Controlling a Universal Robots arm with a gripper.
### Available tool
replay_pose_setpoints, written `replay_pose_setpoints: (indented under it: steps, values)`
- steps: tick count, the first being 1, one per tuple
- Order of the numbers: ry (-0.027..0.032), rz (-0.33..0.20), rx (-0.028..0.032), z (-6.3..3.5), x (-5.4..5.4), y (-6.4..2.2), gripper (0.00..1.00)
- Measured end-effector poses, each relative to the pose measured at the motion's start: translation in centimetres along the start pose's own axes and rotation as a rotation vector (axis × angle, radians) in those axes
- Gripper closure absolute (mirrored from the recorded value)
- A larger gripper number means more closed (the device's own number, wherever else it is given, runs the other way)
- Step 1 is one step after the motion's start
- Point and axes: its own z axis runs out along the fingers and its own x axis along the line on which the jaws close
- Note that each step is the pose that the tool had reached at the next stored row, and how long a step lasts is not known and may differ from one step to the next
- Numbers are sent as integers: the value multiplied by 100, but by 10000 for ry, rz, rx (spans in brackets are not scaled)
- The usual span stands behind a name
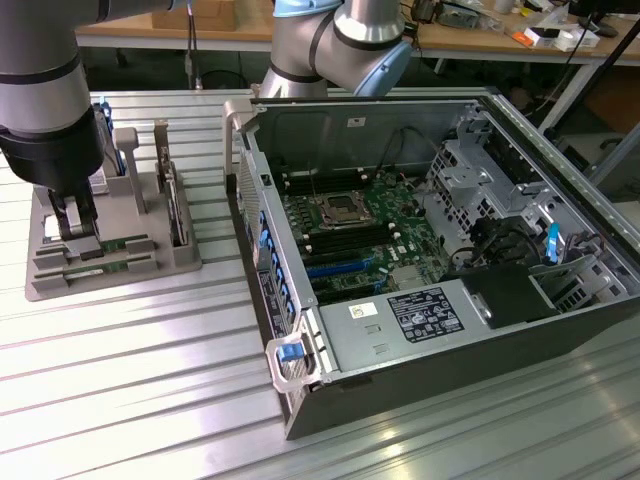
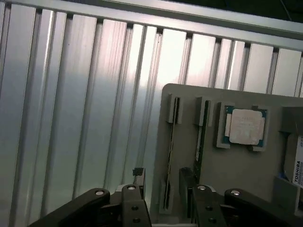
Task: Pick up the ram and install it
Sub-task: 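Pick up the ram and move it above insertion slot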
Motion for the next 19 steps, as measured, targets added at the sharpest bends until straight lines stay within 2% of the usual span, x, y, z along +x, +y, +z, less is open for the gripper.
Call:
replay_pose_setpoints:
  steps: [2,3,19]
  values:
    - [-25,644,12,23,1,-1,58]
    - [-27,699,12,28,1,-1,58]
    - [-29,711,15,135,2,-2,58]
